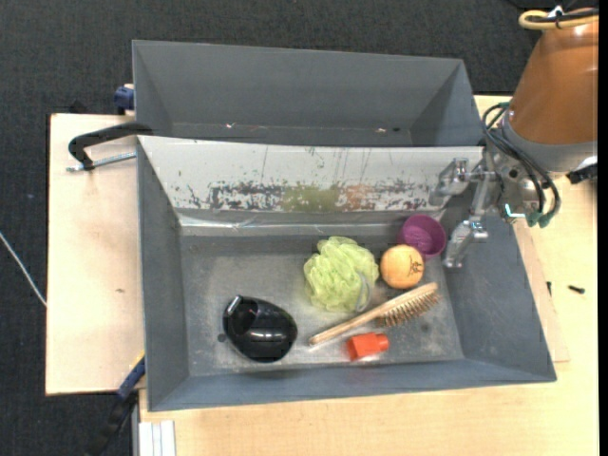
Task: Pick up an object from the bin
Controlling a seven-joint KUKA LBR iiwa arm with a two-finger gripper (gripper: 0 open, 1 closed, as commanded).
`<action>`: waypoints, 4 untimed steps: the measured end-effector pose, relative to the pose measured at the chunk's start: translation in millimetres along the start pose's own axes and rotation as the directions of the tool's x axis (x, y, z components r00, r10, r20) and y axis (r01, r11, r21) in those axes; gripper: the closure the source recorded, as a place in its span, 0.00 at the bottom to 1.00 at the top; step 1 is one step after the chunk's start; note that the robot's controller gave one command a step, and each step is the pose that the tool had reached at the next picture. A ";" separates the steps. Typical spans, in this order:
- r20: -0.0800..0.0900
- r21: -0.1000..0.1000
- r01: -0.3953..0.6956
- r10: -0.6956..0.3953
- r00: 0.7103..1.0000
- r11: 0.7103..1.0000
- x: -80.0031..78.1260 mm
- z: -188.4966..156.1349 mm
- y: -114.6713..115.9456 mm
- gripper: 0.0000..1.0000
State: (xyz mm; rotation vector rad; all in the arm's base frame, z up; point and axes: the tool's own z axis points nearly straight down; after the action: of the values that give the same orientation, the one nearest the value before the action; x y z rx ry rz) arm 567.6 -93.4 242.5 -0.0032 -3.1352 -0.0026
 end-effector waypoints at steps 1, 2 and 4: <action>0.008 0.002 0.002 -0.002 1.000 1.000 -1.4 -4.1 0.3 0.00; 0.010 0.002 0.086 -0.086 0.996 0.996 22.4 57.6 15.0 0.00; 0.005 0.002 0.281 -0.281 0.960 0.960 59.7 91.5 27.3 0.00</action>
Offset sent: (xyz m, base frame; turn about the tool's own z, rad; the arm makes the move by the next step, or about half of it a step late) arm -0.0689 0.0423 -0.1725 -0.2426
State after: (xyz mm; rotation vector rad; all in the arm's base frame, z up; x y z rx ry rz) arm 507.4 -65.8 151.4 0.4421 -3.1098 -0.0026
